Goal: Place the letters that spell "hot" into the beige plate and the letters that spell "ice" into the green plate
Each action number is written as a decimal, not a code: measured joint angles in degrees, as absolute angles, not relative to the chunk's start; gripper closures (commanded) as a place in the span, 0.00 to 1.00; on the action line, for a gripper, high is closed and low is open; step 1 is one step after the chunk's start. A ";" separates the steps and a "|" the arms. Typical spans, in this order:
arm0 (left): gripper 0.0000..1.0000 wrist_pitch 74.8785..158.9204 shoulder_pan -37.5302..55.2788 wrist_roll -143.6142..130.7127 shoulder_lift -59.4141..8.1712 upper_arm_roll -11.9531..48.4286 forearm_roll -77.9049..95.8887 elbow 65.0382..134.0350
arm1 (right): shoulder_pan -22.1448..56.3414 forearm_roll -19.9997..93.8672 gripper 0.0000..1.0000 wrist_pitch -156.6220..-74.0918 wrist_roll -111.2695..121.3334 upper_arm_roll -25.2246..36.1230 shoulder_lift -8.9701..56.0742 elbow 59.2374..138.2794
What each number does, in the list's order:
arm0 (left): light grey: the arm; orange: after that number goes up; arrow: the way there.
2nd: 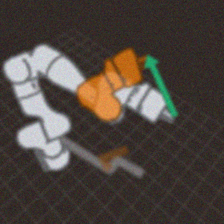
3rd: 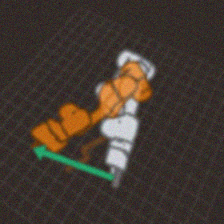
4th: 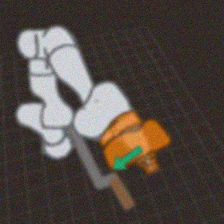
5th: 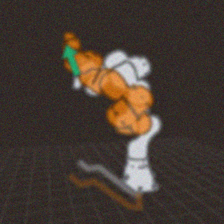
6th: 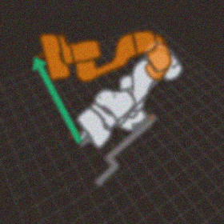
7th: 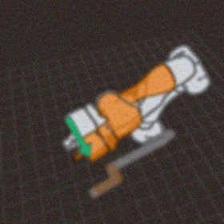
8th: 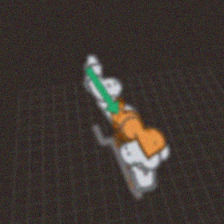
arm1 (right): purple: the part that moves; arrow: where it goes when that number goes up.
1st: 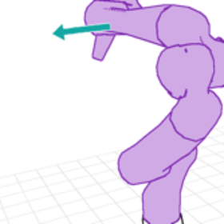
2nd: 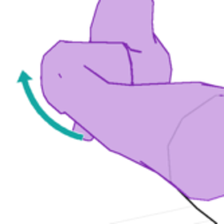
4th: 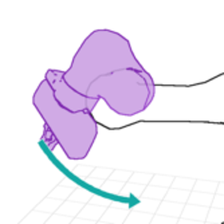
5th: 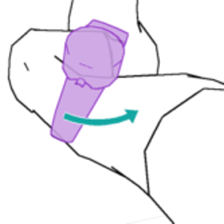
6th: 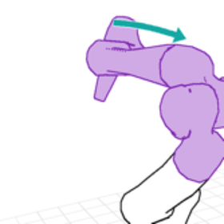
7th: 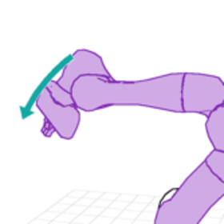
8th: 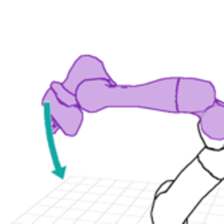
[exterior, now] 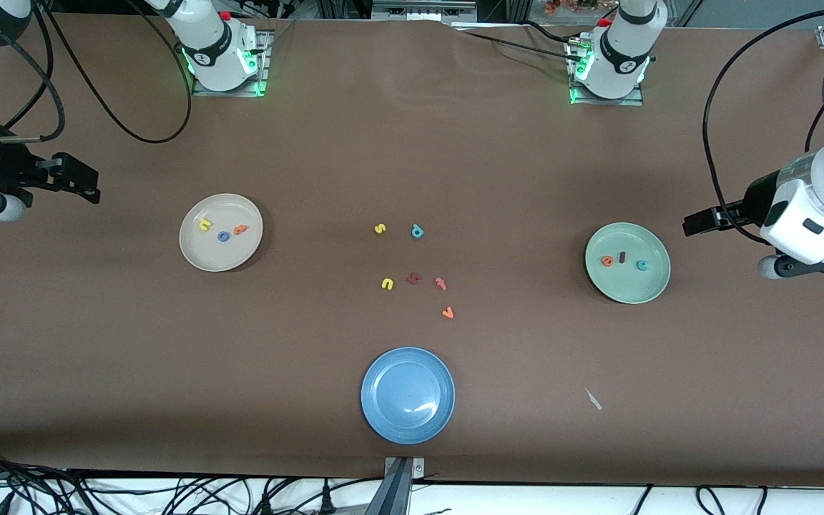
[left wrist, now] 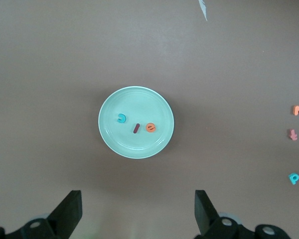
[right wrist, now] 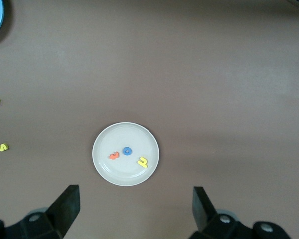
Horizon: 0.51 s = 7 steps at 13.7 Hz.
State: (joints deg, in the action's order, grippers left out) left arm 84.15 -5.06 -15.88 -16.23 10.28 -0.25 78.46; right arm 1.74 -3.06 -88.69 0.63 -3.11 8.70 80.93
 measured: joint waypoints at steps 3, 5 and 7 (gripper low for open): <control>0.00 84.03 -5.38 -9.89 -16.21 10.22 -0.28 78.46 | 1.74 -3.06 0.00 -88.70 0.63 -3.11 8.70 80.93; 0.00 84.01 -5.50 -8.75 -16.21 10.22 -0.28 78.46 | 1.74 -3.06 0.00 -88.70 0.63 -3.11 8.70 80.93; 0.00 84.01 -5.52 -8.36 -16.21 10.21 -0.28 78.46 | 1.74 -3.06 0.00 -88.70 0.63 -3.12 8.70 80.93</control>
